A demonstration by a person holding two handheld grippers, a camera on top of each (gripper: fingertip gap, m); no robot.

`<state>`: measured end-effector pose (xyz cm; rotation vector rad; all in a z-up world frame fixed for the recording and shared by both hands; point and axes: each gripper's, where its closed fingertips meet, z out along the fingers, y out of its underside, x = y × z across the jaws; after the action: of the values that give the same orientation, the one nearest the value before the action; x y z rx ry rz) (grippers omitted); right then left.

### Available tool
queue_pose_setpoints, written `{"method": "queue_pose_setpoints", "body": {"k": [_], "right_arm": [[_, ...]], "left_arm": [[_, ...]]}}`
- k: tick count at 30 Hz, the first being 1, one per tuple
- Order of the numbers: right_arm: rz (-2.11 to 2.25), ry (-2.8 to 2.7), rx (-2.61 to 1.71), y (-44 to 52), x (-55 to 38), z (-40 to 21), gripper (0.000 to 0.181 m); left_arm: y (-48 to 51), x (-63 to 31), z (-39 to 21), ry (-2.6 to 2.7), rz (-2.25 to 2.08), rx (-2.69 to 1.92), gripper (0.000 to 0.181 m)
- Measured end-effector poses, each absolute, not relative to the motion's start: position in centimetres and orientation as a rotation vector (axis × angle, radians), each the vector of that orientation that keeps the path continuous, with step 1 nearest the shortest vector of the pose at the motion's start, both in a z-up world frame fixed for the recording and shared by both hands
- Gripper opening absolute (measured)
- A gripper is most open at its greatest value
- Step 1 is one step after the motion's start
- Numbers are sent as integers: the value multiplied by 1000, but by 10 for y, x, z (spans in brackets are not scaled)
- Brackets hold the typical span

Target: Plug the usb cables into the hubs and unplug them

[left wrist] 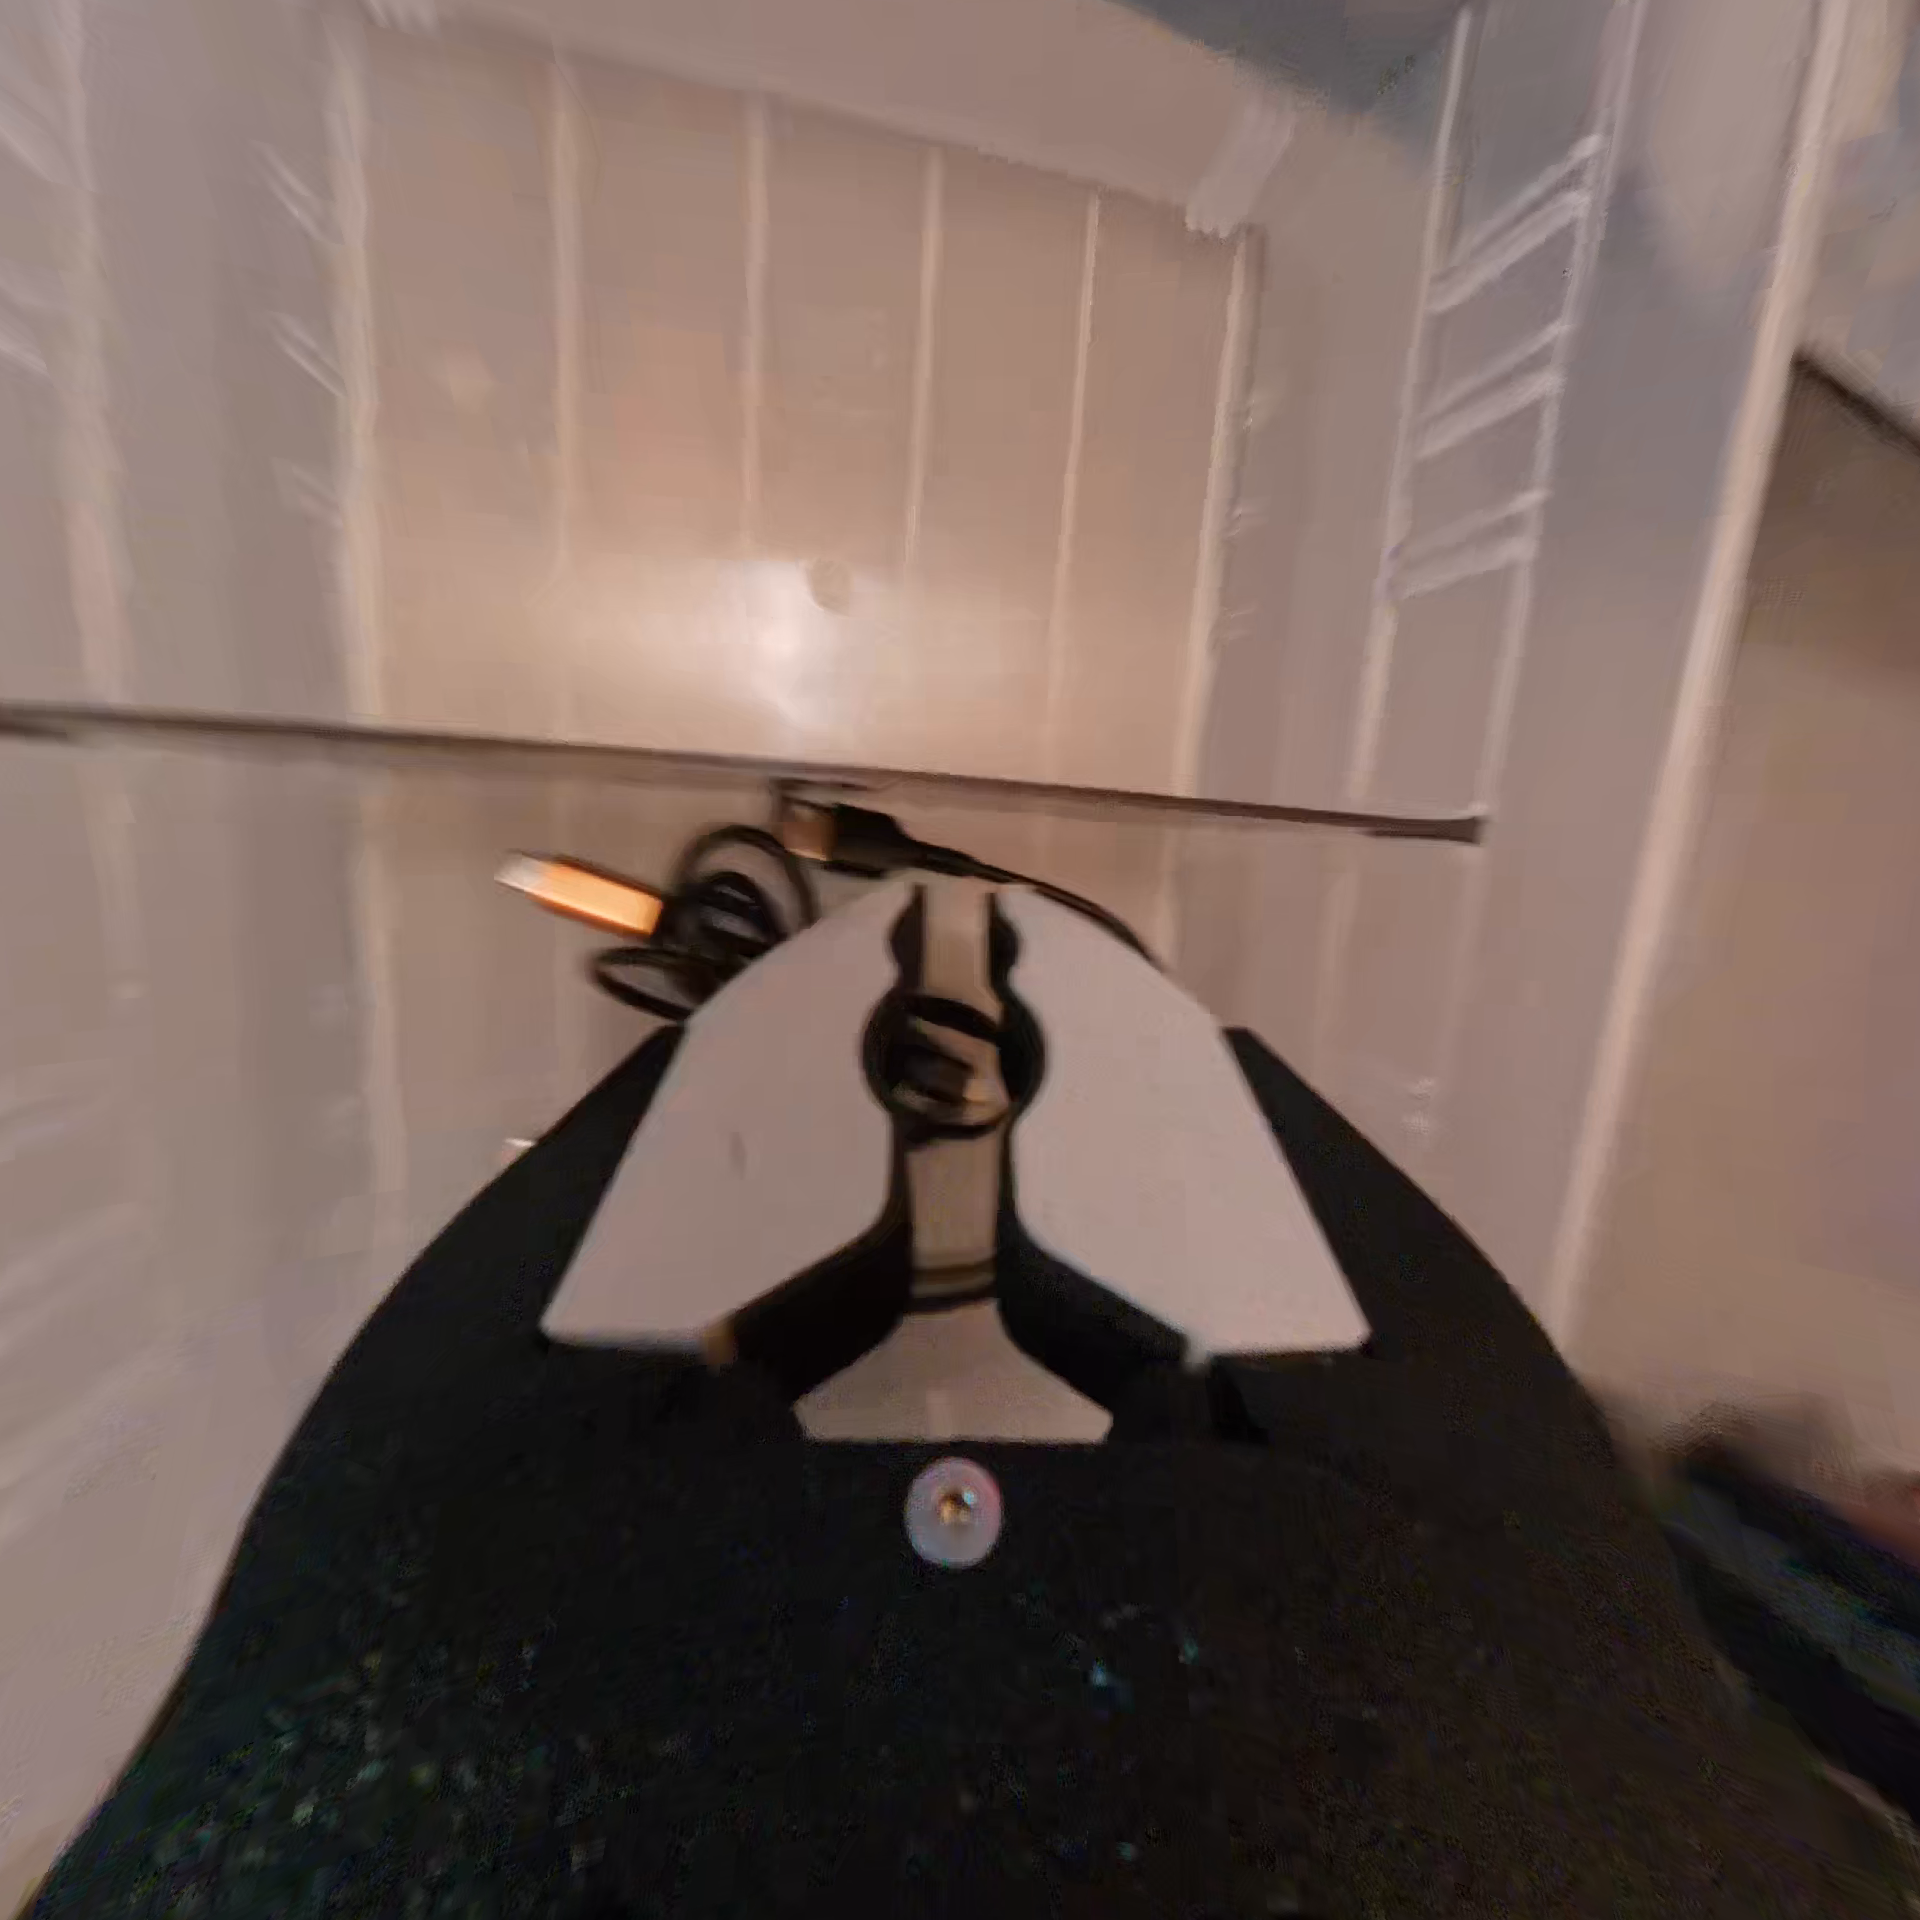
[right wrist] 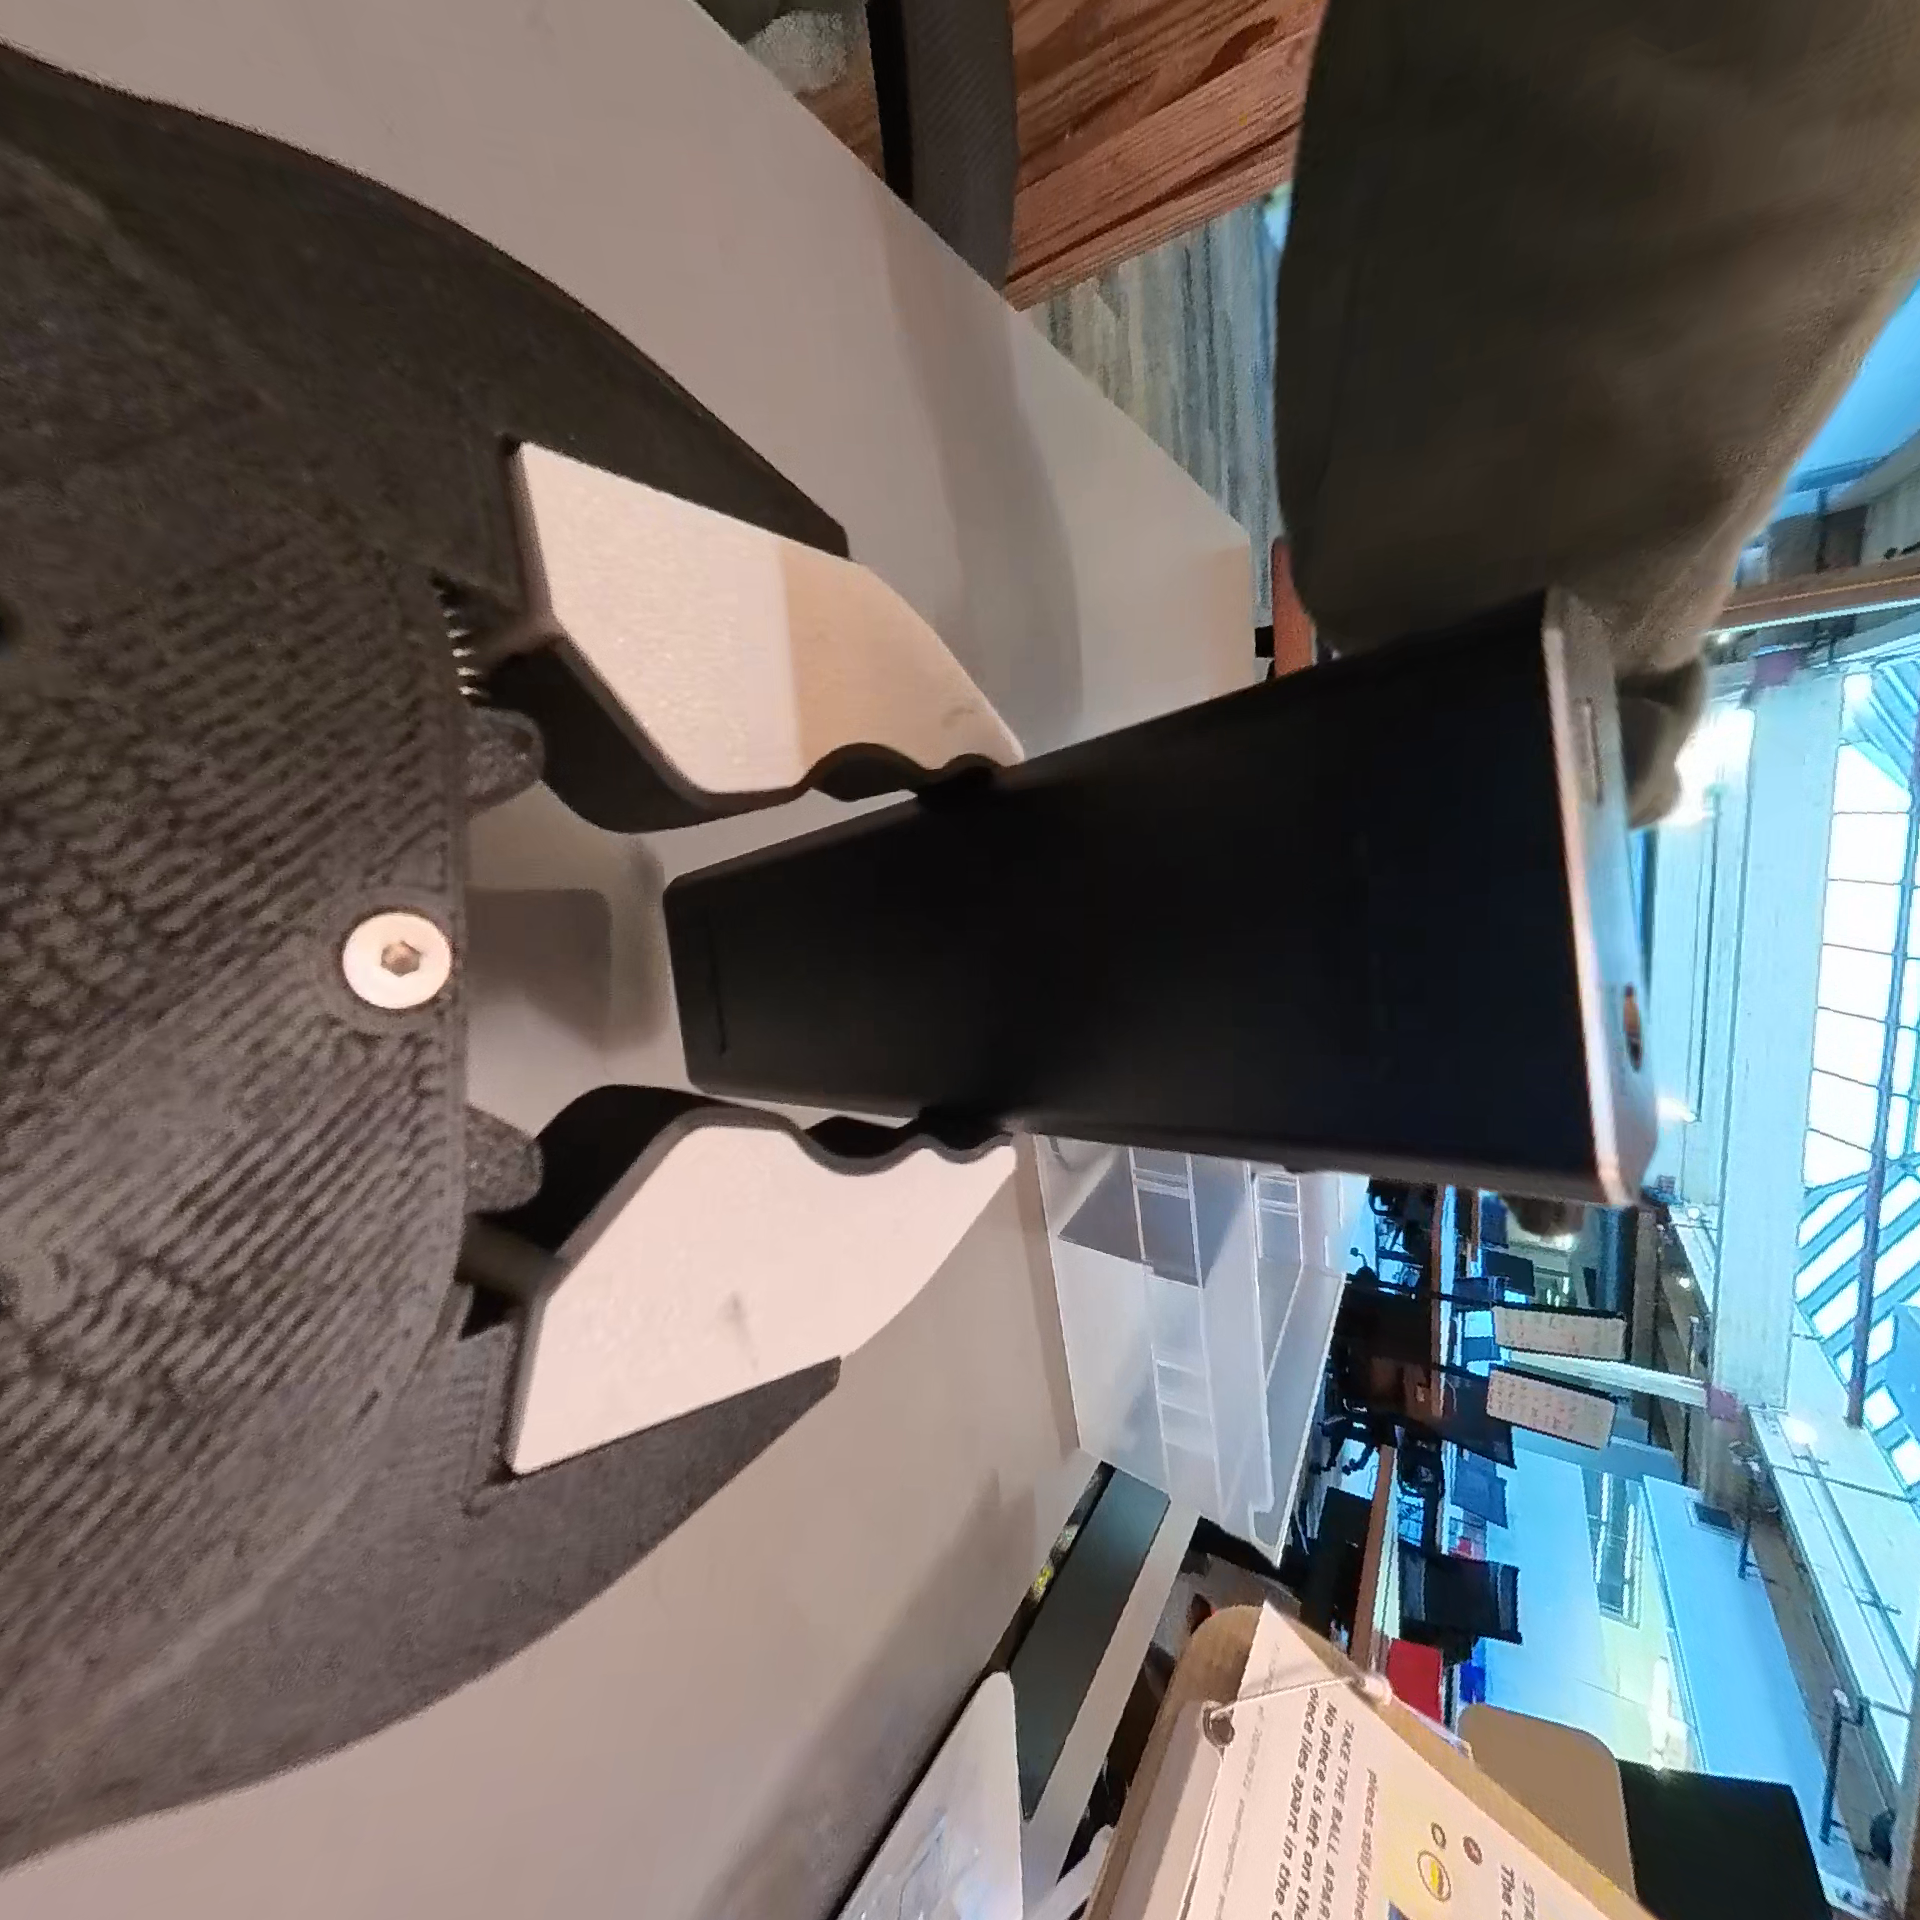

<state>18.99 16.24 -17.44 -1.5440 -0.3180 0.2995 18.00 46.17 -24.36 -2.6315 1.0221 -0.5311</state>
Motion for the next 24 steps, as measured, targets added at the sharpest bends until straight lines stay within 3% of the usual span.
{"method": "queue_pose_setpoints", "body": {"k": [1,6,11,12,13,15,20,24], "right_arm": [[292,-323,-1550,163,189,-175,60],[283,-330,-1544,162,188,-175,60],[284,-350,-1554,163,186,-176,60],[282,-354,-1559,163,185,-177,60],[278,-356,-1561,163,185,-177,60],[277,-360,-1555,162,184,-177,60],[255,-362,-1556,161,185,-177,60],[207,-396,-1550,155,179,-174,60]], "left_arm": [[450,184,-248,975,-626,-2741,30],[446,188,-274,919,-438,-2885,52],[449,187,-285,1107,-84,-2812,49],[448,188,-285,1197,-54,-2744,46],[446,192,-285,1237,-74,-2700,26],[447,189,-285,1310,-76,-2616,12],[443,177,-265,1368,-340,-2495,6],[424,171,-202,1364,-748,-2296,3]]}}
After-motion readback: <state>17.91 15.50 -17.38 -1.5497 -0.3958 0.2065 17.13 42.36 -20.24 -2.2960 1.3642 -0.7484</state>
